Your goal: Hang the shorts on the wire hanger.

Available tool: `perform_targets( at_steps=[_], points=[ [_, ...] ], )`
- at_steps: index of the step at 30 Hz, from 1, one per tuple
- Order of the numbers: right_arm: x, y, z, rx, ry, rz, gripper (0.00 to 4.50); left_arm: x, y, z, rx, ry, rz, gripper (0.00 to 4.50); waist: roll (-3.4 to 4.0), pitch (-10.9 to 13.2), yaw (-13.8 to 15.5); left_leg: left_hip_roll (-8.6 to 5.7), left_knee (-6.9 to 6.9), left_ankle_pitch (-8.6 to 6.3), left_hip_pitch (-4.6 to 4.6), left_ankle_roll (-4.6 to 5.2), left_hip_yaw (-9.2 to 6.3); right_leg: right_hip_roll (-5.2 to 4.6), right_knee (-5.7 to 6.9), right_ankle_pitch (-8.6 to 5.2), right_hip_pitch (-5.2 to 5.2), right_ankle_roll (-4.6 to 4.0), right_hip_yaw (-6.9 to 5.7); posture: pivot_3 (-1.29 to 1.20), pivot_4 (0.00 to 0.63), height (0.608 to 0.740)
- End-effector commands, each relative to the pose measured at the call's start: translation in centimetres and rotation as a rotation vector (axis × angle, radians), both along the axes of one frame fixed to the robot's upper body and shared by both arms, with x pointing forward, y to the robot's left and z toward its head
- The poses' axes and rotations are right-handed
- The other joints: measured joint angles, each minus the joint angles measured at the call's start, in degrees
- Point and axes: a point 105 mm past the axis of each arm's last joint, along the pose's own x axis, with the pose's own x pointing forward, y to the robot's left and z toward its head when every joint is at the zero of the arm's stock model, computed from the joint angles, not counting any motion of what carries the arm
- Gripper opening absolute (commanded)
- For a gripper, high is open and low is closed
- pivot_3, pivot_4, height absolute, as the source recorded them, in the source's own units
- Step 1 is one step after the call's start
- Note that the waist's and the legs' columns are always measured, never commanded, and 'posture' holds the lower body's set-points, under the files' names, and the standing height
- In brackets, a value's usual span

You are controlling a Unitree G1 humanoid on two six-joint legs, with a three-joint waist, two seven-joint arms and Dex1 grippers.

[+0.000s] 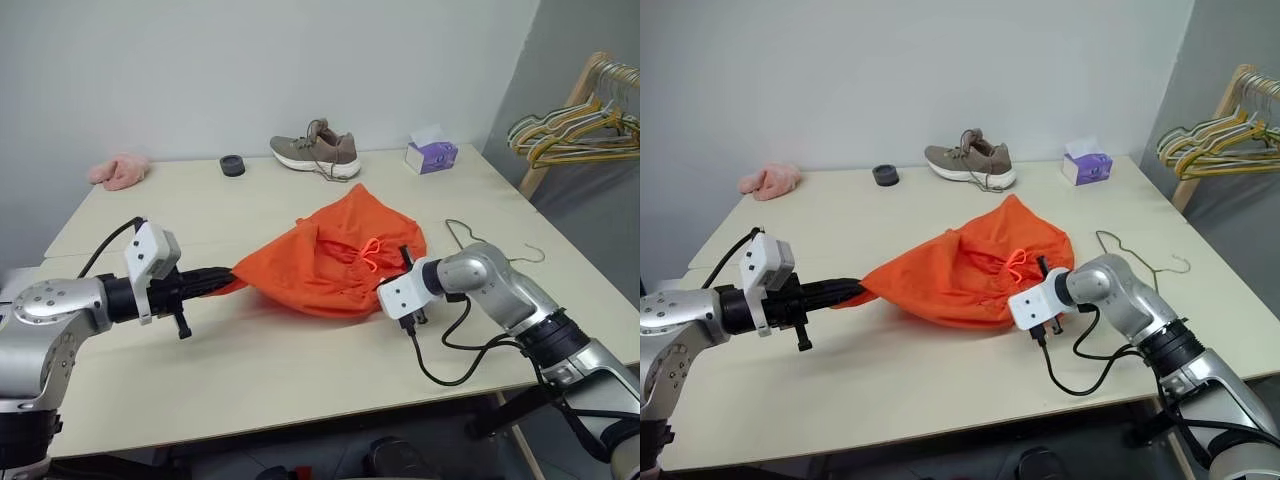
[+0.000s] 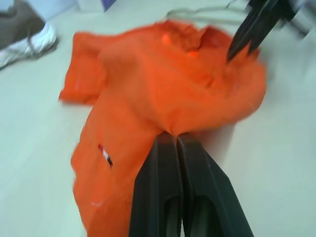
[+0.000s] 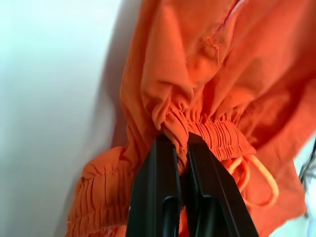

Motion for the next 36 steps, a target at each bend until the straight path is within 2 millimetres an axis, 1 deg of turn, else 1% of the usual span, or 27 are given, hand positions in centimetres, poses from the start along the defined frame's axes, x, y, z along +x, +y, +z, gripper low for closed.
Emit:
perform_targets(
  at_steps=[1, 3, 5, 7, 9, 11, 12, 14, 15, 16, 18, 19, 20, 22, 23, 24, 25, 26, 27, 28, 29, 30, 31, 33, 34, 35, 36],
  points=[
    [-2.7, -1.4, 5.0, 0.191, 0.228, -0.048, 0.05, -3.2, 1.2, -1.1, 0.094, 0.131, -0.069, 0.0, 0.05, 0.03, 0.04, 0.03, -0.03, -0.02, -0.04, -0.02, -0.02, -0.02, -0.01, -0.01, -0.03, -0.03, -0.03, -0.19, 0.0, 0.74],
    [-4.2, -1.6, 7.6, 0.295, 0.367, -0.067, 0.05, -5.1, 0.1, 0.4, -0.037, 0.226, -0.109, 0.0, 0.04, 0.07, 0.14, 0.04, -0.05, -0.07, -0.08, -0.09, -0.03, -0.07, -0.03, -0.06, -0.06, -0.1, -0.06, -0.19, 0.0, 0.74],
    [-4.7, -1.9, 9.2, 0.353, 0.45, -0.095, 0.05, -5.0, -1.1, 2.8, -0.166, 0.204, -0.126, 0.0, 0.06, 0.12, 0.66, 0.08, 0.0, -0.08, -0.17, -0.12, -0.12, -0.1, -0.03, -0.07, -0.18, -0.13, -0.23, -0.18, 0.0, 0.74],
    [-4.1, -2.0, 10.4, 0.411, 0.501, -0.143, 0.05, -4.0, -1.6, 4.6, -0.228, 0.144, -0.112, 0.0, 0.15, 0.23, 1.7, 0.08, 0.08, -0.08, -0.04, -0.12, -0.25, -0.1, -0.04, -0.14, -0.18, -0.25, -0.37, -0.18, 0.0, 0.74],
    [-1.7, -2.3, 11.4, 0.479, 0.505, -0.231, 0.05, -1.4, -1.3, 6.1, -0.293, 0.061, -0.046, 0.0, 0.39, 0.36, 2.45, 0.04, 0.1, -0.07, 0.23, -0.1, -0.28, -0.1, -0.05, -0.28, 0.04, -0.17, -0.37, -0.18, 0.0, 0.74],
    [0.6, -2.6, 11.8, 0.514, 0.481, -0.303, 0.05, 1.0, -0.9, 6.7, -0.301, 0.002, 0.015, 0.0, 0.49, 0.42, 2.78, -0.07, 0.13, 0.03, 0.35, 0.05, -0.27, -0.06, -0.04, -0.14, 0.12, -0.25, -0.29, -0.18, 0.0, 0.74],
    [3.1, -2.9, 12.0, 0.533, 0.433, -0.377, 0.05, 3.1, -0.5, 6.9, -0.302, -0.045, 0.064, 0.0, 0.56, 0.4, 2.9, -0.09, 0.13, 0.1, 0.35, 0.14, -0.27, 0.0, -0.05, -0.04, 0.09, -0.27, -0.23, -0.18, 0.0, 0.74],
    [7.2, -3.0, 12.0, 0.514, 0.326, -0.48, 0.05, 7.2, 0.1, 7.4, -0.298, -0.116, 0.16, 0.0, 0.67, 0.45, 2.89, -0.19, 0.16, 0.22, 0.47, 0.32, -0.11, 0.29, 0.01, 0.13, 0.13, -0.13, -0.26, -0.18, 0.0, 0.74],
    [8.7, -2.8, 12.2, 0.504, 0.282, -0.515, 0.05, 9.0, 0.2, 7.5, -0.277, -0.141, 0.191, 0.0, 0.66, 0.47, 2.82, -0.22, 0.18, 0.32, 0.46, 0.46, -0.04, 0.3, 0.01, 0.28, 0.1, -0.05, -0.22, -0.18, 0.0, 0.74],
    [9.6, -2.6, 12.3, 0.497, 0.258, -0.53, 0.05, 10.1, 0.2, 7.5, -0.257, -0.155, 0.207, 0.0, 0.65, 0.47, 2.54, -0.25, 0.18, 0.38, 0.45, 0.53, 0.02, 0.32, -0.01, 0.42, 0.06, 0.01, -0.19, -0.18, 0.0, 0.74],
    [12.7, -1.9, 13.6, 0.41, -0.009, -0.579, 0.05, 13.9, 0.9, 9.0, -0.203, -0.252, 0.319, 0.0, 0.63, 0.45, 1.85, -0.23, 0.19, 0.65, 0.06, 0.27, 0.05, 0.37, -0.03, 0.8, -0.05, -0.09, 0.0, -0.19, 0.0, 0.74],
    [13.7, -1.1, 15.2, 0.387, -0.157, -0.582, 0.05, 15.8, 1.5, 10.7, -0.187, -0.325, 0.418, 0.0, 0.61, 0.48, 1.47, -0.3, 0.15, 0.65, 0.0, 0.27, 0.06, 0.31, -0.08, 0.87, -0.17, 0.02, 0.0, -0.19, 0.0, 0.74],
    [14.4, 0.1, 17.3, 0.374, -0.312, -0.567, 0.05, 17.4, 2.3, 12.9, -0.178, -0.406, 0.535, 0.0, 0.56, 0.53, 1.23, -0.36, 0.17, 0.65, -0.16, 0.26, 0.11, 0.22, -0.06, 0.91, -0.25, 0.08, 0.07, -0.19, 0.0, 0.74],
    [14.4, 2.5, 21.9, 0.428, -0.534, -0.525, 0.05, 18.4, 3.0, 17.9, -0.198, -0.563, 0.66, 0.0, 0.41, 0.6, 0.01, -0.5, 0.22, 0.76, -1.04, 0.19, 0.03, 0.07, 0.06, 1.06, -1.21, 0.29, 0.11, -0.19, 0.0, 0.74],
    [13.9, 3.7, 24.6, 0.475, -0.648, -0.491, 0.05, 18.2, 3.3, 20.9, -0.2, -0.656, 0.697, 0.0, 0.34, 0.58, -0.73, -0.54, 0.2, 0.87, -1.68, 0.05, -0.02, -0.12, 0.15, 1.1, -1.9, 0.35, 0.11, -0.19, 0.0, 0.74],
    [13.0, 4.8, 27.9, 0.53, -0.794, -0.44, 0.05, 17.4, 3.3, 24.6, -0.2, -0.775, 0.713, 0.0, 0.34, 0.58, -1.33, -0.57, 0.23, 1.05, -2.45, -0.26, 0.06, -0.34, 0.47, 1.08, -2.8, 0.39, 0.18, -0.19, 0.0, 0.74],
    [11.8, 5.7, 30.6, 0.576, -0.914, -0.391, 0.05, 16.4, 3.3, 27.7, -0.196, -0.881, 0.718, 0.0, 0.34, 0.59, -1.73, -0.63, 0.14, 1.11, -2.89, -0.35, 0.07, -0.45, 0.79, 1.04, -3.33, 0.45, 0.17, -0.19, 0.0, 0.74],
    [10.7, 6.3, 32.8, 0.623, -1.003, -0.342, 0.05, 15.2, 2.9, 30.6, -0.179, -0.983, 0.702, 0.0, 0.33, 0.59, -2.1, -0.64, 0.06, 1.11, -3.11, -0.36, 0.08, -0.55, 0.97, 0.97, -3.7, 0.55, 0.15, -0.19, 0.0, 0.74],
    [9.6, 6.7, 34.5, 0.676, -1.066, -0.301, 0.05, 14.0, 2.3, 33.0, -0.132, -1.086, 0.669, 0.0, 0.34, 0.59, -2.41, -0.67, 0.0, 1.12, -3.29, -0.38, 0.23, -0.73, 1.14, 0.95, -4.19, 0.58, 0.12, -0.19, 0.0, 0.74],
    [8.8, 6.9, 35.4, 0.708, -1.113, -0.26, 0.05, 12.8, 1.4, 34.8, -0.047, -1.183, 0.613, 0.0, 0.34, 0.59, -2.82, -0.71, -0.25, 1.12, -3.38, -0.38, 0.27, -0.78, 1.11, 0.88, -4.4, 0.63, 0.15, -0.19, 0.0, 0.74],
    [8.2, 6.9, 35.9, 0.738, -1.142, -0.223, 0.05, 12.0, 0.6, 35.8, 0.032, -1.249, 0.56, 0.0, 0.34, 0.58, -2.99, -0.72, -0.84, 1.12, -3.35, -0.39, 0.25, -0.79, 1.07, 0.84, -4.47, 0.66, 0.13, -0.18, 0.0, 0.74],
    [7.9, 7.0, 36.0, 0.762, -1.16, -0.192, 0.05, 11.6, 0.0, 36.0, 0.101, -1.283, 0.51, 0.0, 0.36, 0.57, -3.07, -0.72, -0.9, 1.12, -3.27, -0.4, 0.24, -0.79, 0.97, 0.84, -4.47, 0.66, 0.13, -0.18, 0.0, 0.74],
    [7.8, 7.1, 35.1, 0.753, -1.161, -0.15, 0.05, 11.7, -0.5, 35.1, 0.164, -1.273, 0.448, 0.0, 0.38, 0.56, -3.1, -0.76, -1.04, 1.12, -3.14, -0.4, 0.24, -0.8, 0.98, 0.82, -4.39, 0.69, 0.14, -0.18, 0.0, 0.74],
    [8.1, 7.3, 32.5, 0.72, -1.143, -0.072, 0.05, 12.6, -0.9, 31.7, 0.274, -1.18, 0.333, 0.0, 0.54, 0.4, -3.11, -0.9, -1.33, 1.1, -2.84, -0.38, 0.25, -0.89, 0.9, 0.61, -4.07, 0.99, 0.19, -0.17, 0.0, 0.74],
    [8.2, 7.4, 31.5, 0.707, -1.134, -0.047, 0.05, 12.8, -1.0, 30.4, 0.305, -1.143, 0.297, 0.0, 0.56, 0.4, -3.06, -1.03, -1.27, 1.11, -2.73, -0.37, 0.27, -0.93, 0.9, 0.51, -3.89, 1.08, 0.25, -0.17, 0.0, 0.74],
    [8.9, 7.5, 27.9, 0.661, -1.058, 0.0, 0.05, 13.6, -0.8, 25.9, 0.3, -0.981, 0.237, 0.0, 0.55, 0.47, -3.04, -1.09, -0.99, 1.12, -2.66, -0.33, 0.31, -0.9, 0.87, 0.36, -3.62, 0.94, 0.23, -0.16, 0.0, 0.74],
    [9.1, 7.6, 25.3, 0.631, -1.002, 0.033, 0.05, 13.7, -0.8, 22.6, 0.286, -0.863, 0.192, 0.0, 0.6, 0.44, -3.1, -1.17, -0.71, 1.21, -2.65, -0.18, 0.31, -0.88, 0.95, 0.22, -3.48, 0.7, 0.2, -0.16, 0.0, 0.74]
  ],
)
